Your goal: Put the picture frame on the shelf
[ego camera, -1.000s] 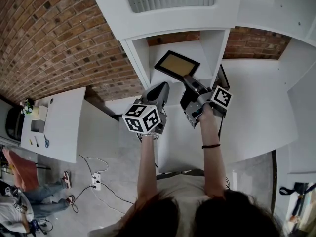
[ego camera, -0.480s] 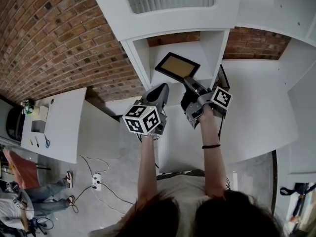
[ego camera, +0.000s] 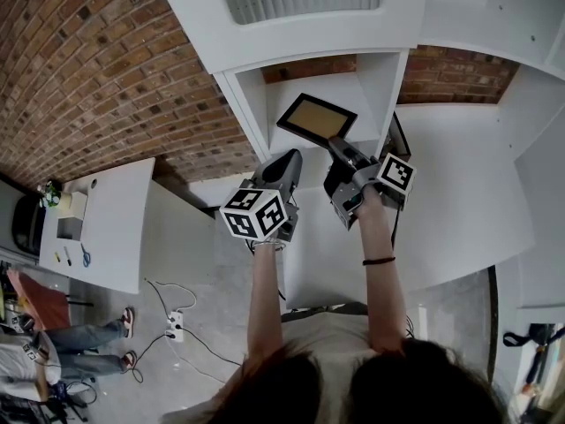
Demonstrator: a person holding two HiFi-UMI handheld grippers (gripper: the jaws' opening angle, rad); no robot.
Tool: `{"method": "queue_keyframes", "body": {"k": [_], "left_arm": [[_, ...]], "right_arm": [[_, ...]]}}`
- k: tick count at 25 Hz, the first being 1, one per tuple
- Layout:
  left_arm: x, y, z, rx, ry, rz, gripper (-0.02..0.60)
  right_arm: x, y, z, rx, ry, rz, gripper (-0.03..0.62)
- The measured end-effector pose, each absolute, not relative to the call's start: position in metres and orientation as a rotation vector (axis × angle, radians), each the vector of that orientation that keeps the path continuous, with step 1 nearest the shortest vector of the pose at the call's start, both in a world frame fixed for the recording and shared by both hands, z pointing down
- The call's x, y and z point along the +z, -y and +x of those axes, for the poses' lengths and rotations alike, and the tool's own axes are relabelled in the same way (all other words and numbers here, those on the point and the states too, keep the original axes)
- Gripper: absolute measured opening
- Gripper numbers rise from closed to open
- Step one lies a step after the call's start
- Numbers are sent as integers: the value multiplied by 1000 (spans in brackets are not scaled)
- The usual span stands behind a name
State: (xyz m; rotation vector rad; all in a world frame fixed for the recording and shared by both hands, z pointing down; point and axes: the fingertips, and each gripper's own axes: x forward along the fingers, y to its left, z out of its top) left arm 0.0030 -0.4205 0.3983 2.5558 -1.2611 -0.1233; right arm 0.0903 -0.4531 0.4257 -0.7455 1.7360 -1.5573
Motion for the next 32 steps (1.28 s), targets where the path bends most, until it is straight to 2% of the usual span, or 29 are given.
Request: {"method": "queue_keyframes", "body": {"k": [25,32], "left_arm": [[403,419,-2,-126,1263,2543,11],[403,417,-4,-127,1259,2541,11]], "right_arm": [[427,453,91,-1542,-1734,-759,72],[427,450,89,-1541,-1725,-736,96]]}}
